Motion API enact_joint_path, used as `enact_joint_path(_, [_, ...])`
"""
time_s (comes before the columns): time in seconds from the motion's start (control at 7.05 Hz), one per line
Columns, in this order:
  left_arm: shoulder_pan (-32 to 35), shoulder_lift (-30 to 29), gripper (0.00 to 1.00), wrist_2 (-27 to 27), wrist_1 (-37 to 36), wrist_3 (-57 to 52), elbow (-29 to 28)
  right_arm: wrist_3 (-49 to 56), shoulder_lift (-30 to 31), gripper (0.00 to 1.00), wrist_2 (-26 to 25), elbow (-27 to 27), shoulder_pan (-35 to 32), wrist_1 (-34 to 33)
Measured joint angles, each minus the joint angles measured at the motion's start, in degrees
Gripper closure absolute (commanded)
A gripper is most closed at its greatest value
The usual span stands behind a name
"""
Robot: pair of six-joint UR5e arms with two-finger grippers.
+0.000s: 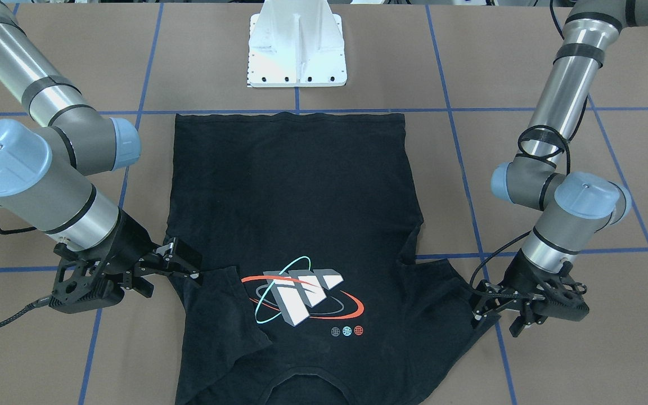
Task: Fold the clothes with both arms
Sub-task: 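Release and raise the right gripper while the left arm reaches in, then position the left gripper at the sleeve nearest it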
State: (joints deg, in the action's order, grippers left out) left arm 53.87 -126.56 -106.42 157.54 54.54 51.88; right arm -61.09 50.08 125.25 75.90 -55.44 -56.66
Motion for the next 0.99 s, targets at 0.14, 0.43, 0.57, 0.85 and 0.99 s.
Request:
enact_joint_path(0.14, [-0.13,0.18,0.17,0.00,-0.03,-0.21,-0.17,0.00,-0.07,0.00,0.00,-0.11,0.07,-0.02])
enact_joint_path(0.43, [-0.27,0.59,0.18,0.05,-0.06,-0.59,-0.85,0.00,-0.20,0.00,-0.07,-0.27,0.18,0.01])
enact_joint_path(0.57, [-0.44,0.73,0.22,0.06,-0.10,-0.96,-1.18,0.03,-0.26,0.00,-0.09,-0.45,0.21,0.01])
enact_joint_path(0.85, [-0.92,0.78,0.33,0.07,-0.12,-1.19,-1.55,0.08,-0.32,0.00,-0.09,-0.85,0.24,0.05])
enact_joint_path(0.99, [-1.00,0.79,0.36,0.07,-0.15,-1.24,-1.58,0.09,-0.33,0.00,-0.09,-0.90,0.24,0.06])
